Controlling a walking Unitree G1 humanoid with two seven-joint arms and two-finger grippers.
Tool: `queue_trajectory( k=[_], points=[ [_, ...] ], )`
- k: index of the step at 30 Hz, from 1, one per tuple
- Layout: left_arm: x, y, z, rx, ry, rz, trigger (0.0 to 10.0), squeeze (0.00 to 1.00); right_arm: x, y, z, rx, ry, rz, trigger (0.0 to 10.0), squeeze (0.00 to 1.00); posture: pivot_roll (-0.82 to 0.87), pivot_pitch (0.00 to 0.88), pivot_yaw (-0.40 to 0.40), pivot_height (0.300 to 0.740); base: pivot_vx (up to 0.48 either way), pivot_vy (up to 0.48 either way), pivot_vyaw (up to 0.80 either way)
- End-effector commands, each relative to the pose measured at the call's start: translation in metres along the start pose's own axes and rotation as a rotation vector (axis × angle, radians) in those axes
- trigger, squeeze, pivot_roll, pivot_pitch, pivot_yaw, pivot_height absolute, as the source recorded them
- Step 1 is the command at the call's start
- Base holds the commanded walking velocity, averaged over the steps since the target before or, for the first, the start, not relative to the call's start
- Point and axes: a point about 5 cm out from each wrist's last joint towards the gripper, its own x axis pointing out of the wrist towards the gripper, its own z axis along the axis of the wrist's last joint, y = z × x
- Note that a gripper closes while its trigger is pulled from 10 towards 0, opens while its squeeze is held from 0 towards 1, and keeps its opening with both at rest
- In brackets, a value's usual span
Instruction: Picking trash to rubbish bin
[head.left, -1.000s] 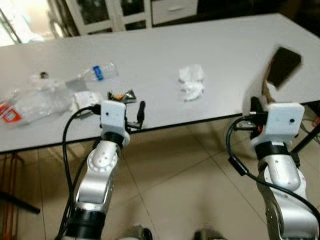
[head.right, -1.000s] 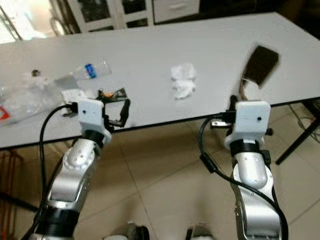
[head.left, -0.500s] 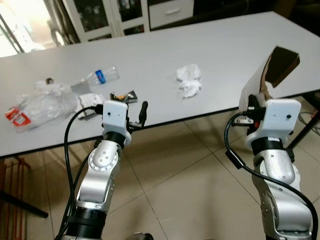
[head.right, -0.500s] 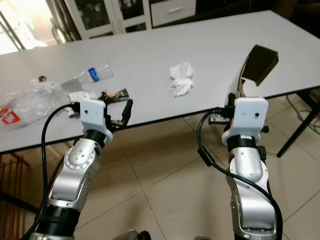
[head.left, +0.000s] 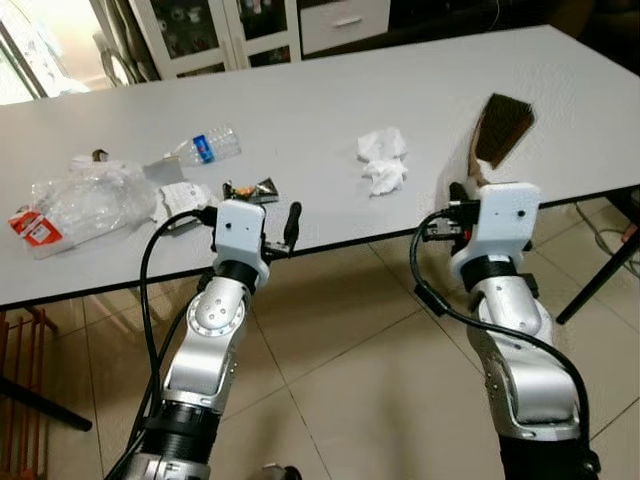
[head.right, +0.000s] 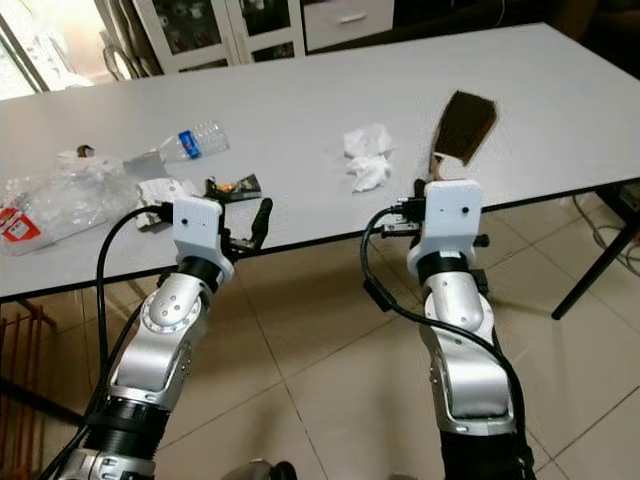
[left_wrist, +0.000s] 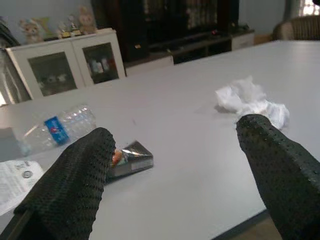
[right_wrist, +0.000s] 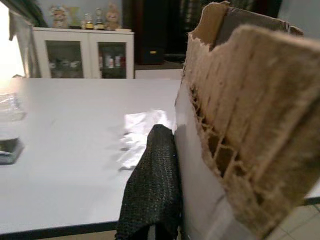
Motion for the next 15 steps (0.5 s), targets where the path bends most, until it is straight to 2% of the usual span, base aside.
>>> queue_trajectory(
  k=[1, 8, 15],
  points=[
    [0.0022, 0.0050, 0.0008, 0.012, -0.005, 0.026, 10.0, 0.00, 0.0043, 0.0022, 0.0060, 0.023, -0.036, 0.003, 10.0, 0.00, -0.03, 0.032, 0.053, 0.740, 0.000, 0.000, 0.00],
    [0.0087, 0.0104, 0.0032, 0.042, -0.020, 0.002, 10.0, 0.00, 0.0076, 0.0066, -0.0019, 0.034, -0.025, -0.005, 10.0, 0.00, -0.03, 0.016, 0.087, 0.740, 0.000, 0.000, 0.00],
    [0.0101, 0.0055, 0.0014, 0.038, -0.023, -0.001, 10.0, 0.00, 0.0099, 0.0033, -0.0021, 0.022, -0.036, 0.001, 10.0, 0.00, -0.04, 0.010, 0.068, 0.740, 0.000, 0.000, 0.00]
  ],
)
